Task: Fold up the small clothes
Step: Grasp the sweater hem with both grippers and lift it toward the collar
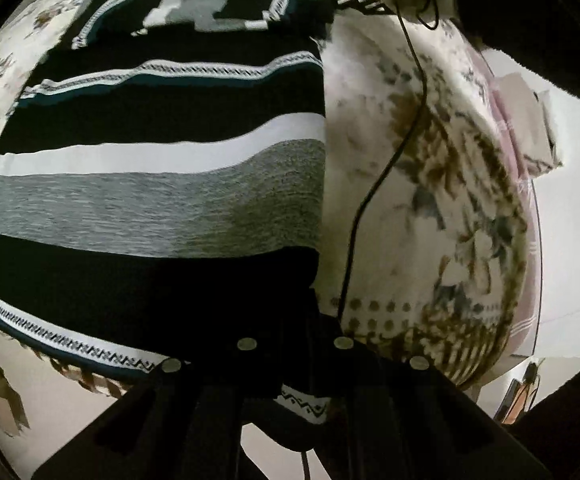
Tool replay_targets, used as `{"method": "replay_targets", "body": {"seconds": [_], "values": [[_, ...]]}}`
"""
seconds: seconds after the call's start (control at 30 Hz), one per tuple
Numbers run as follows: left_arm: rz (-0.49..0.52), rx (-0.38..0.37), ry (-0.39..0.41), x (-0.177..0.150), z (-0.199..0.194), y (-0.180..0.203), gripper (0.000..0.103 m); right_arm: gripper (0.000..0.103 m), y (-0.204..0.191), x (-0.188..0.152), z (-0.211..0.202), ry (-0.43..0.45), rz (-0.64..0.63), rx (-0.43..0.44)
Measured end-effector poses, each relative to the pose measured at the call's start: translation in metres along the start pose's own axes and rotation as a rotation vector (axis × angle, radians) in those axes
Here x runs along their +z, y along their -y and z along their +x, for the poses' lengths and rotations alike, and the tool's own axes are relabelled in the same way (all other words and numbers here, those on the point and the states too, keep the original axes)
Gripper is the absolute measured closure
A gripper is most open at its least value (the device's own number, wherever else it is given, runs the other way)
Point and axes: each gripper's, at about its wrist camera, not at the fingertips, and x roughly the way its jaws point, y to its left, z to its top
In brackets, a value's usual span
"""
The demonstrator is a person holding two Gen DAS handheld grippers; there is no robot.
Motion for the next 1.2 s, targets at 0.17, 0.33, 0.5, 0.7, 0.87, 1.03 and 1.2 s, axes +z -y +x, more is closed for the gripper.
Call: {"method": "replay_targets", "body": {"seconds": [0.17, 0.33, 0.5, 0.7, 0.87, 1.03, 1.2], "values": [[-0.103, -0.020, 0.060, 0.008, -0.036, -0.041, 0.098, 0.096, -0.053, -0.005, -0.025, 0.012, -0.083, -0.052], [-0.216, -0.039, 0.119, 0.009, -0.071, -0.094, 0.098, 0.096, -0.141, -0.020, -0.048, 0.025, -0.195, -0.089], [-0.317, -0.062, 0.165, 0.003, -0.101, -0.160, 0.098, 0.096, -0.250, -0.045, -0.042, 0.022, -0.305, -0.125], [-0.435, -0.084, 0.206, -0.006, -0.112, -0.253, 0.098, 0.096, -0.388, -0.083, 0.028, 0.014, -0.457, -0.264], [-0.528, -0.125, 0.196, -0.014, -0.096, -0.340, 0.098, 0.096, -0.468, -0.110, 0.116, 0.020, -0.533, -0.445], [-0.534, -0.139, 0.173, -0.014, -0.068, -0.403, 0.098, 0.096, -0.500, -0.116, 0.193, 0.028, -0.547, -0.572], [-0.531, -0.128, 0.095, -0.013, -0.032, -0.442, 0.098, 0.095, -0.502, -0.113, 0.246, -0.006, -0.522, -0.634]]}}
